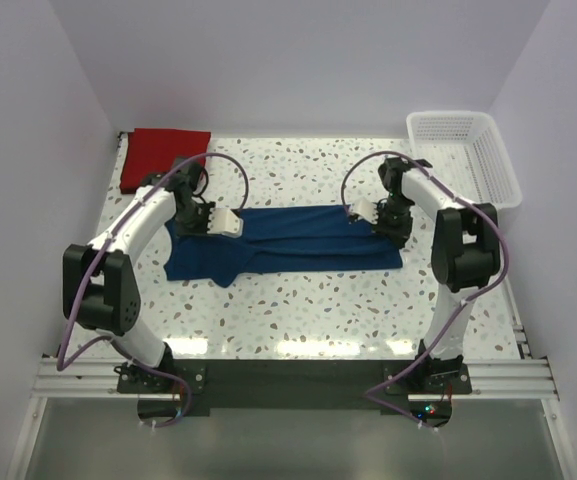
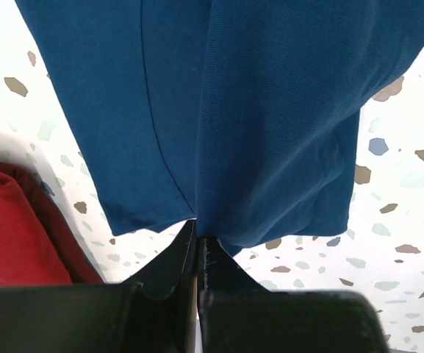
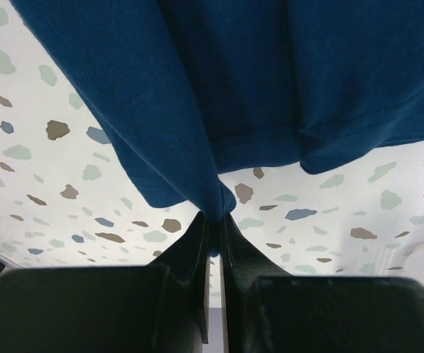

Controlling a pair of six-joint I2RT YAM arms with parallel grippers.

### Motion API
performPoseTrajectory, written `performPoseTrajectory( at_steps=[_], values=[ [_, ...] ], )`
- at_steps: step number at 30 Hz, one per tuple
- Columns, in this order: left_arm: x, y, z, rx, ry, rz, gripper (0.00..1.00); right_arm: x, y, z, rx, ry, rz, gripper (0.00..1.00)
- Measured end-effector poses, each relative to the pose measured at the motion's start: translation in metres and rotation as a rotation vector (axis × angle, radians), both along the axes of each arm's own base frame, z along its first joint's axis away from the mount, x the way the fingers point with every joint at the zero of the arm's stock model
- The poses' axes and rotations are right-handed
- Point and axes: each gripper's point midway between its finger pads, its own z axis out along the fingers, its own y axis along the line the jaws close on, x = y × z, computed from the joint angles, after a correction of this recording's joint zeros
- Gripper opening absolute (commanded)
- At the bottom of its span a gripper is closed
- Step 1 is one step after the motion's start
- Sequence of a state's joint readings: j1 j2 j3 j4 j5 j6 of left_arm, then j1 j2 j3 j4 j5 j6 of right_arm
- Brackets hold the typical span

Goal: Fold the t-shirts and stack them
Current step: Fold the tshirt

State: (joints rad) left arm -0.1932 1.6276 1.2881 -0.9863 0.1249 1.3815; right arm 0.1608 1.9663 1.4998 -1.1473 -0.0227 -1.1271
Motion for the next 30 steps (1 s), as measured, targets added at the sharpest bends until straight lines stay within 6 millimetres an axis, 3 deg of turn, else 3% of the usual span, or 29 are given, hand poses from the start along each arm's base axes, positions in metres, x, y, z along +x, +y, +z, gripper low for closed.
performPoseTrajectory(
  at_steps=[26, 30],
  values=[
    [0.024, 0.006, -0.023, 0.003, 0.015, 0.020, 0.00, 0.022, 0.000, -0.015, -0.010, 0.026, -0.007, 0.00],
    [0.028, 0.005, -0.026, 0.002, 0.010, 0.020, 0.20, 0.023, 0.000, -0.014, -0.011, 0.022, -0.017, 0.27]
  ],
)
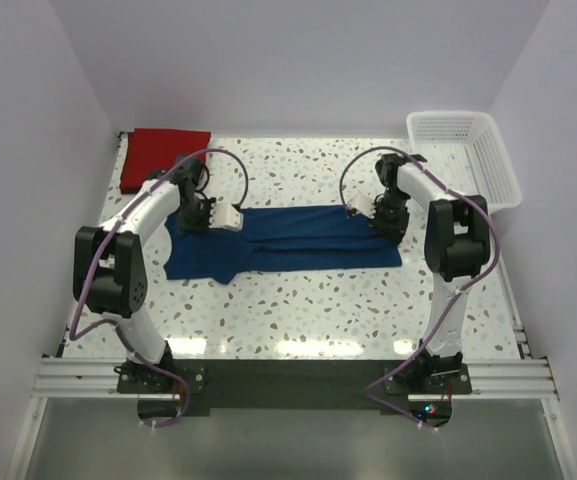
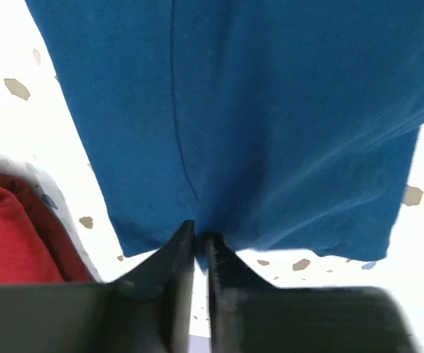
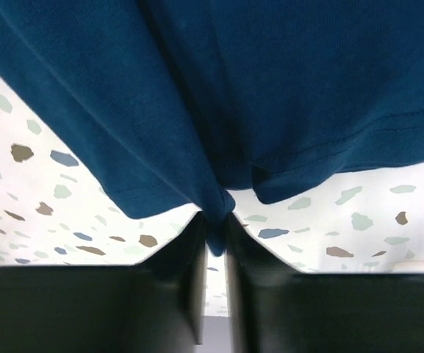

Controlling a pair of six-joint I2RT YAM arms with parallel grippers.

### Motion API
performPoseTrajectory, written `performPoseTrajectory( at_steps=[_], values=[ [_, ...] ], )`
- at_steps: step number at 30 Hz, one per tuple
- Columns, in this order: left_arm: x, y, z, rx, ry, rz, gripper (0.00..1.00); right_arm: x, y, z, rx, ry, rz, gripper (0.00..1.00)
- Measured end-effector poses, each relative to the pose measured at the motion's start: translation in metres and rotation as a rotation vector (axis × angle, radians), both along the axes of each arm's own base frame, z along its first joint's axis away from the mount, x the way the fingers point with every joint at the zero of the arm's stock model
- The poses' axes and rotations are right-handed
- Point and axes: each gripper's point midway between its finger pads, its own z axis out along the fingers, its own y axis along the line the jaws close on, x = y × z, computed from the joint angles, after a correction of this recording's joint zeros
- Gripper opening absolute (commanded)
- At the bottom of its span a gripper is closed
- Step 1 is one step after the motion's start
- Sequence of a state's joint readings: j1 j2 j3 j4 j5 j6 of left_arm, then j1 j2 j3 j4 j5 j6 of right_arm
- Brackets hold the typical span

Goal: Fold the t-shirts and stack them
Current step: Fold the tshirt

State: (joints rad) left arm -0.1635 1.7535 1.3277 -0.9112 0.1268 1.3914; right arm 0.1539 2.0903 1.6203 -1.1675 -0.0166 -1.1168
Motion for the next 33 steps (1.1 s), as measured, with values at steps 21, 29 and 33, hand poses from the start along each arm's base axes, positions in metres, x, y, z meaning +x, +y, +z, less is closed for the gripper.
performPoseTrajectory(
  at_steps=[21, 29, 33],
  values=[
    [-0.059, 0.062, 0.012, -0.470, 0.145, 0.743, 0.53, -0.052, -0.016, 0.008, 0.208, 0.169, -0.672, 0.50],
    [-0.086, 0.058, -0.017, -0.517, 0.230, 0.862, 0.54, -0.053, -0.003, -0.007, 0.238, 0.174, -0.762, 0.47],
    [-0.085, 0.058, -0.021, -0.526, 0.227, 0.869, 0.53, -0.048, -0.002, -0.008, 0.247, 0.156, -0.782, 0.46]
  ],
)
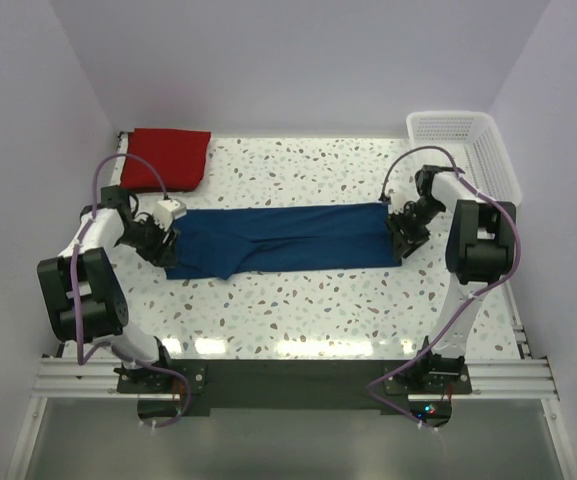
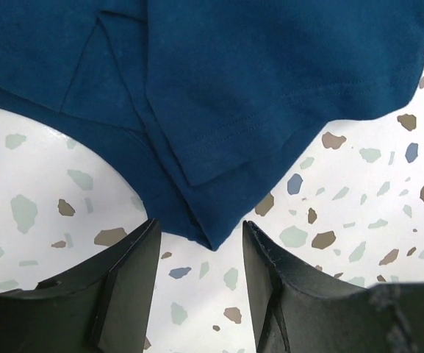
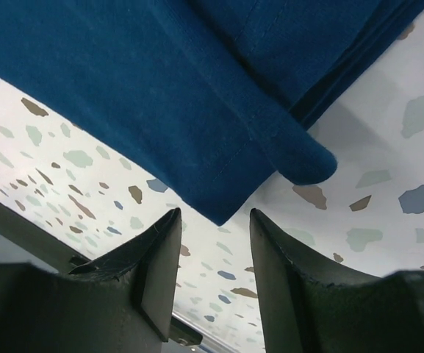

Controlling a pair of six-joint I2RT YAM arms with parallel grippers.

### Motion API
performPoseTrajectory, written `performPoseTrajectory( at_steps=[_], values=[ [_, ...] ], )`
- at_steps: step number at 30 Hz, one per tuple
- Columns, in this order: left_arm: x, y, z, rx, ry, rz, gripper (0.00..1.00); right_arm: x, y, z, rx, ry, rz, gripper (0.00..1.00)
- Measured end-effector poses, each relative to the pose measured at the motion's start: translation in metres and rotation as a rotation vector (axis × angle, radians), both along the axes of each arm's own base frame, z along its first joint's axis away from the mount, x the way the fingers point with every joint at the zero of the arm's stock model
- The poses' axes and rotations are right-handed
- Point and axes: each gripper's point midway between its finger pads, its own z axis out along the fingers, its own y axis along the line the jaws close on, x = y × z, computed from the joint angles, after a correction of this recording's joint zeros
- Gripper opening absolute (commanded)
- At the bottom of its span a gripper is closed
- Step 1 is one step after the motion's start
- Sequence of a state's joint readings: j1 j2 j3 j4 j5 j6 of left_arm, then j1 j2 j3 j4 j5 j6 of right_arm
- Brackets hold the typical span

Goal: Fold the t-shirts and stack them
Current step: Fold the tshirt

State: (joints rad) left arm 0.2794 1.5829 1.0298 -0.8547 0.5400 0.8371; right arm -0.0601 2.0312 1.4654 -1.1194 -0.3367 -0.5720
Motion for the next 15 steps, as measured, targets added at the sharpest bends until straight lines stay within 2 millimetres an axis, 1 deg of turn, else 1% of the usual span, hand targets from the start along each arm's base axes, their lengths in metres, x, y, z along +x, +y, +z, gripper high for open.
performPoseTrajectory(
  at_steps=[4, 8, 11, 15],
  values=[
    [0.005, 0.000, -0.007, -0.007, 0.005, 0.007, 0.53, 0.002, 0.001, 0.000, 0.008, -0.004, -0.019, 0.46],
    [0.004, 0.000, -0.016, -0.017, 0.030, 0.010, 0.53, 0.006, 0.000, 0.002, 0.012, -0.009, -0.047, 0.49],
    [0.004, -0.001, -0.019, -0.022, 0.043, 0.012, 0.53, 0.016, -0.002, 0.005, 0.010, -0.027, -0.079, 0.49],
    [0.004, -0.002, -0.019, -0.031, 0.043, 0.011, 0.53, 0.026, -0.002, 0.006, 0.017, -0.037, -0.110, 0.47]
  ],
)
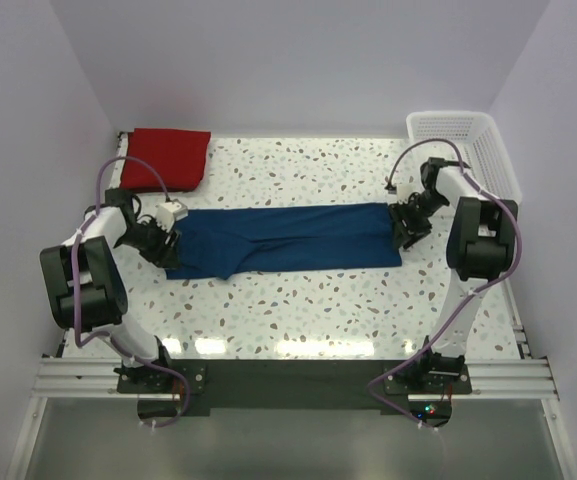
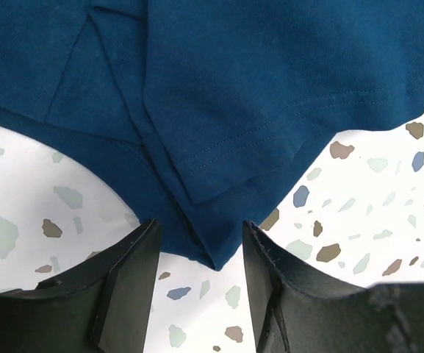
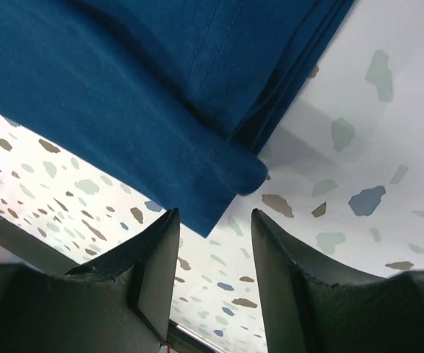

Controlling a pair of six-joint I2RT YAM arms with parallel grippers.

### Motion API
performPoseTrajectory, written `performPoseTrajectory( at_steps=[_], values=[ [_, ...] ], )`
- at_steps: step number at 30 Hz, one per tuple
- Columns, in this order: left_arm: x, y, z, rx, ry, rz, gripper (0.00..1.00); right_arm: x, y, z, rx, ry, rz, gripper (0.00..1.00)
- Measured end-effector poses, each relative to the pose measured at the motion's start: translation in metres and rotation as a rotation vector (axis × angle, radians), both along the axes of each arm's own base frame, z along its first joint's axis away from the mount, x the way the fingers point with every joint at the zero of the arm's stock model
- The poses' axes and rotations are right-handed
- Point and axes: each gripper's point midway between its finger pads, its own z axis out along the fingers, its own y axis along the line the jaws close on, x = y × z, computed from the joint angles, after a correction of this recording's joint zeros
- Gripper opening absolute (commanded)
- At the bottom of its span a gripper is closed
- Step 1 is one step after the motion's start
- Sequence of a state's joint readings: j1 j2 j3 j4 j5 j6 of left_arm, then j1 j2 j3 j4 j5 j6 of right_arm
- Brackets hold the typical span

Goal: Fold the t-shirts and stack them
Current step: Fold the tshirt

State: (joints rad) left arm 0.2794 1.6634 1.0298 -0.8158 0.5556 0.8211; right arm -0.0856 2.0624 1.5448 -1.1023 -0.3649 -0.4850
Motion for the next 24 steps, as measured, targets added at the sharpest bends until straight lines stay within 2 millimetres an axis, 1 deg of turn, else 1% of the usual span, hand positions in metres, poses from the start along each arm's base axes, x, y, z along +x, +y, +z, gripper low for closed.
performPoseTrajectory(
  at_steps=[4, 7, 9, 11, 14, 17, 18, 21, 24],
  values=[
    [0.002, -0.003, 0.003, -0.016, -0.008, -0.003, 0.52, 0.003, 0.004, -0.005, 0.024, 0.014, -0.015, 0.47],
    [0.012, -0.003, 0.010, -0.013, -0.038, -0.016, 0.53, 0.009, 0.005, -0.003, 0.027, -0.002, -0.013, 0.48],
    [0.021, -0.006, 0.018, -0.002, -0.071, -0.042, 0.54, 0.018, 0.003, 0.003, 0.025, -0.040, 0.000, 0.49],
    [0.031, -0.014, 0.023, 0.021, -0.105, -0.086, 0.54, 0.031, 0.001, 0.009, 0.021, -0.088, 0.021, 0.50],
    [0.042, -0.036, 0.029, 0.057, -0.153, -0.188, 0.56, 0.045, 0.000, 0.018, 0.015, -0.149, 0.063, 0.53],
    [0.051, -0.060, 0.036, 0.085, -0.205, -0.295, 0.57, 0.052, 0.001, 0.021, -0.002, -0.195, 0.135, 0.55],
    [0.055, -0.065, 0.039, 0.094, -0.224, -0.325, 0.58, 0.054, 0.004, 0.020, -0.011, -0.207, 0.174, 0.55],
    [0.074, -0.072, 0.046, 0.126, -0.278, -0.396, 0.60, 0.056, 0.015, 0.017, -0.053, -0.238, 0.302, 0.55],
    [0.094, -0.077, 0.047, 0.156, -0.325, -0.474, 0.62, 0.057, 0.028, 0.012, -0.096, -0.267, 0.433, 0.55]
  ],
)
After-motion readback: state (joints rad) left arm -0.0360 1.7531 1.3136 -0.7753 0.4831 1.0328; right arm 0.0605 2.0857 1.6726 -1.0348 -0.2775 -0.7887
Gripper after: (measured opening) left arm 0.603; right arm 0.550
